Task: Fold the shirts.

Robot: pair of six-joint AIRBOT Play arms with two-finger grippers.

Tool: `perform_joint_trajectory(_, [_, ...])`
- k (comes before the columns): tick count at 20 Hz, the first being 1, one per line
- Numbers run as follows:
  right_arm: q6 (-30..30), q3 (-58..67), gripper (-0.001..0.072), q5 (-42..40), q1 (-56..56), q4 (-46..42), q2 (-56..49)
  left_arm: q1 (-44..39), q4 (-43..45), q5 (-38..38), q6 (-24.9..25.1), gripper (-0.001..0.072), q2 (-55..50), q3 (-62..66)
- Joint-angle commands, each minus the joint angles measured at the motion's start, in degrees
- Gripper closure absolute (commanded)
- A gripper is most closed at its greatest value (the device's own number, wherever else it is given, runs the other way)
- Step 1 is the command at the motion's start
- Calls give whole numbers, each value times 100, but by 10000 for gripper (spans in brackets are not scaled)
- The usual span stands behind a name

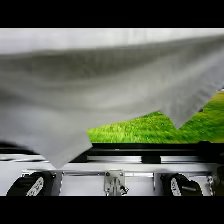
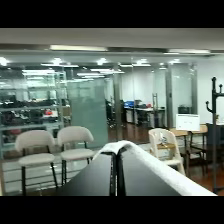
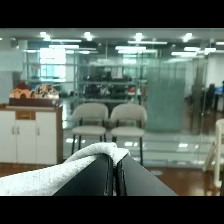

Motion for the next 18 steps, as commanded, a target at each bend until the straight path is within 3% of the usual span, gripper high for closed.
perform_joint_trajectory(1, [33, 26, 635, -264, 7, -452, 129, 4, 546, -343, -9, 673, 72, 52])
perform_joint_trajectory(4, [302, 24, 635, -1668, 7, -990, -114, 4, 1349, -1005, -369, 673, -9, -358])
perform_joint_trajectory(7, [326, -188, 635, -4205, 7, -922, -911, 2, 1602, -1755, -367, 673, -254, -1285])
perform_joint_trajectory(9, [321, -822, 635, -4850, 9, -850, -1469, 2, 1613, -2044, -369, 673, -560, -2216])
perform_joint_trajectory(13, [313, -1698, 635, -2935, 9, -662, -2743, 0, 1453, -1469, -372, 673, -1637, -3652])
perform_joint_trajectory(16, [317, -1694, 635, -1486, 166, 94, -3858, 0, 1014, -717, -369, 673, -2855, -3550])
perform_joint_trajectory(18, [321, -1694, 635, -520, 518, -42, -4518, -2, 669, -138, -369, 673, -3567, -3383])
